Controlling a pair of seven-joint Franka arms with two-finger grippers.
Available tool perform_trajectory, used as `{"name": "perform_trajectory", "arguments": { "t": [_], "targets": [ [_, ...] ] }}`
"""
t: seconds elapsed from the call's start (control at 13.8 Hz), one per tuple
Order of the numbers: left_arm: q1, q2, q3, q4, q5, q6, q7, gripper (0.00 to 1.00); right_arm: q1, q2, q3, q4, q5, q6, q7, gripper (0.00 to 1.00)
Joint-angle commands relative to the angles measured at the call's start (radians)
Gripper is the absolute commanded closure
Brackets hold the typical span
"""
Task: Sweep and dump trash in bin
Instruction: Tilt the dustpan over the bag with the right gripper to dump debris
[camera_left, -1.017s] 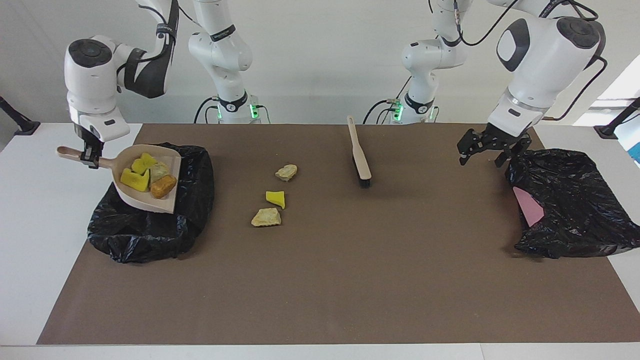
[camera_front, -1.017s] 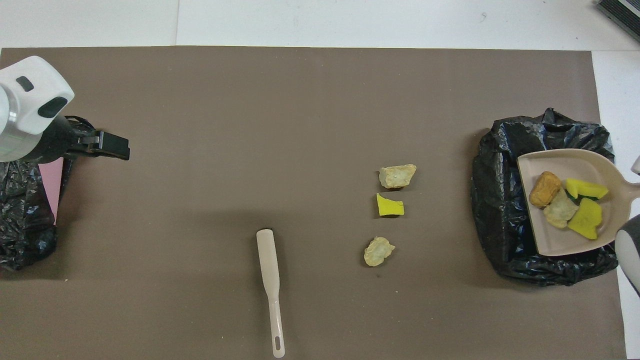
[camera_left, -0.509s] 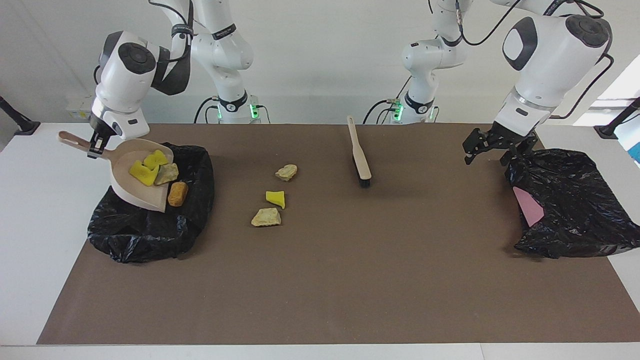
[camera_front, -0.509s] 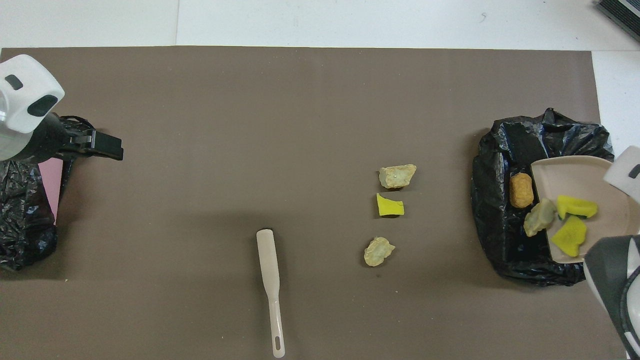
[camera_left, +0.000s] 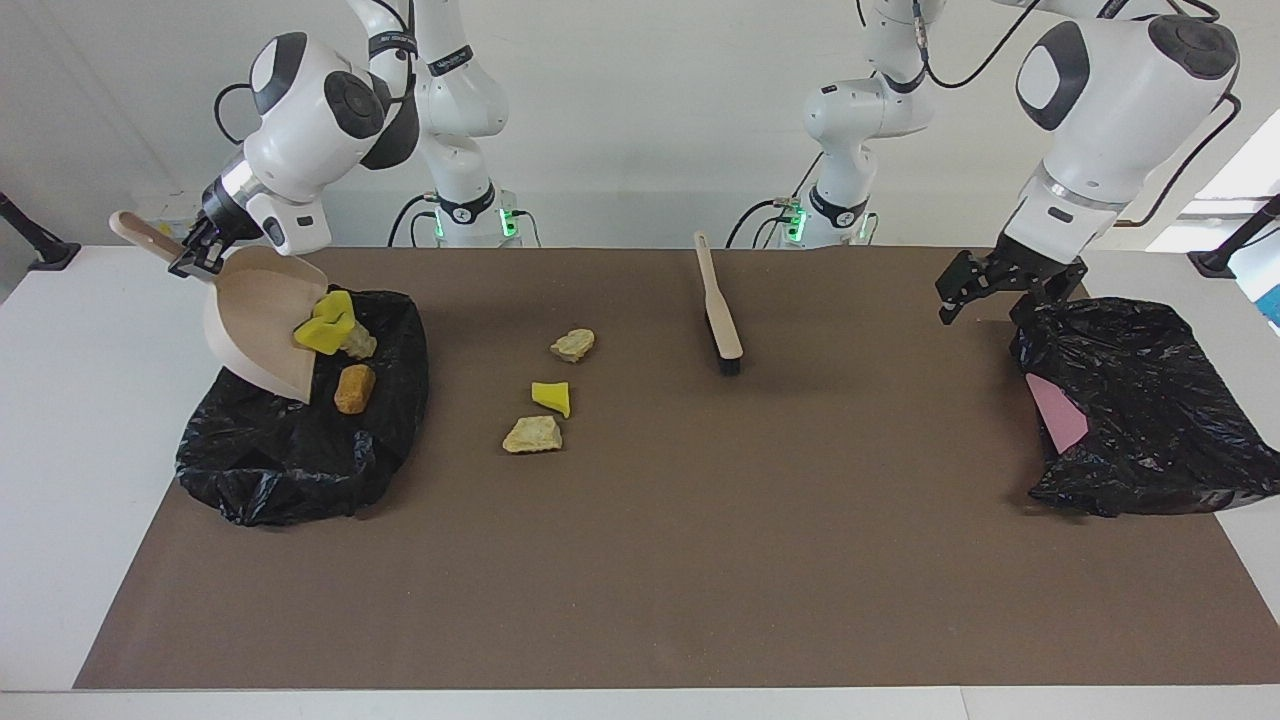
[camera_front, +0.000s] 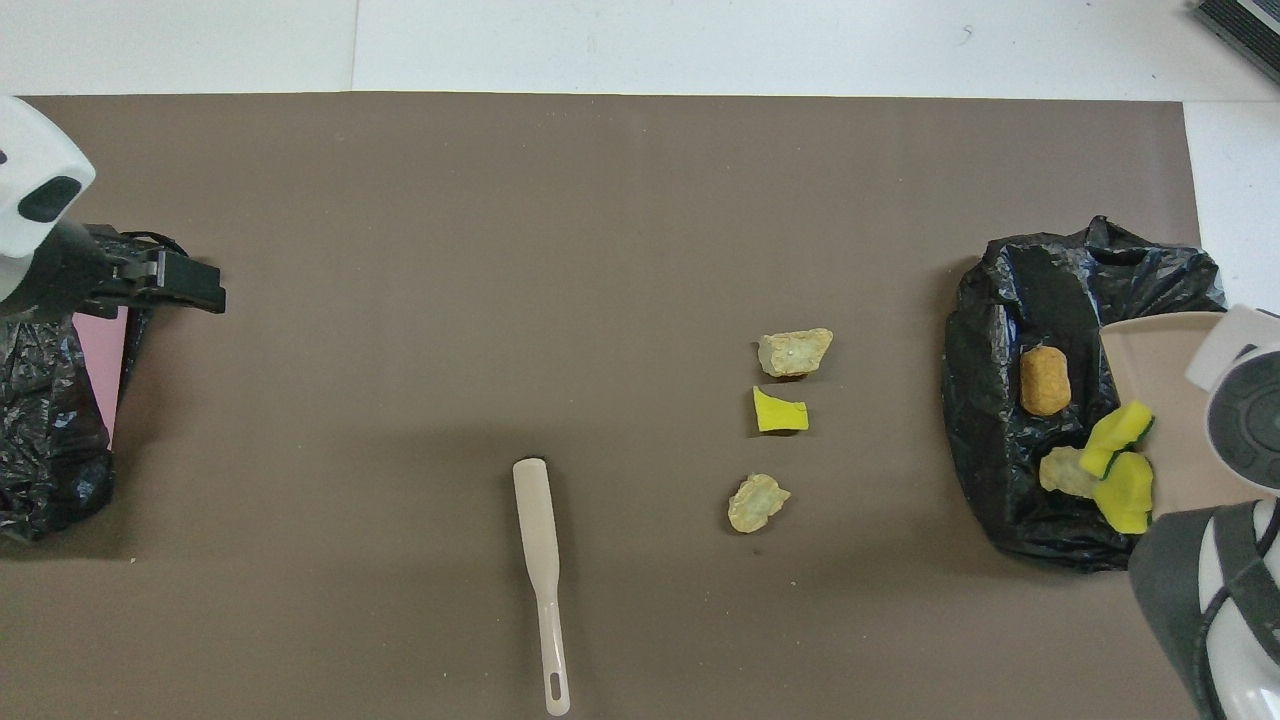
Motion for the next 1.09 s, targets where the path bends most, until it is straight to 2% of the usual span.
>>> {"name": "perform_trajectory", "arguments": {
  "t": [0.0,0.29,0.44,0.65,0.8,1.02],
  "targets": [
    [-0.100,-0.013,0.093,0.021,0.023,-0.032,0.001,0.00,0.004,-0.033,0.009,0.006,-0.054,-0.018,-0.006,1.00],
    [-0.100,-0.025,0.092,0.008,0.023,-0.046,0.022,0.00,0.006,-0.005,0.025,0.050,-0.021,-0.018,0.010,1.00],
    [-0.100,-0.028,0.093,0.008,0.024,-0.069,0.050,0.00,0.021,0.035,0.080,0.134,0.079,-0.053,0.027,1.00],
    [-0.100,-0.030,0.090,0.019,0.035,-0.109,0.052,0.00,0.040,0.156,0.122,0.303,0.218,-0.148,0.105,1.00],
    [-0.103,-0.030,0.084,0.016,0.034,-0.112,0.050,0.00,0.064,0.187,0.124,0.352,0.321,-0.150,0.203,1.00],
    [-0.102,-0.030,0.086,0.019,0.031,-0.104,0.039,0.00,0.139,0.229,0.124,0.387,0.413,-0.153,0.480,1.00]
  ]
}}
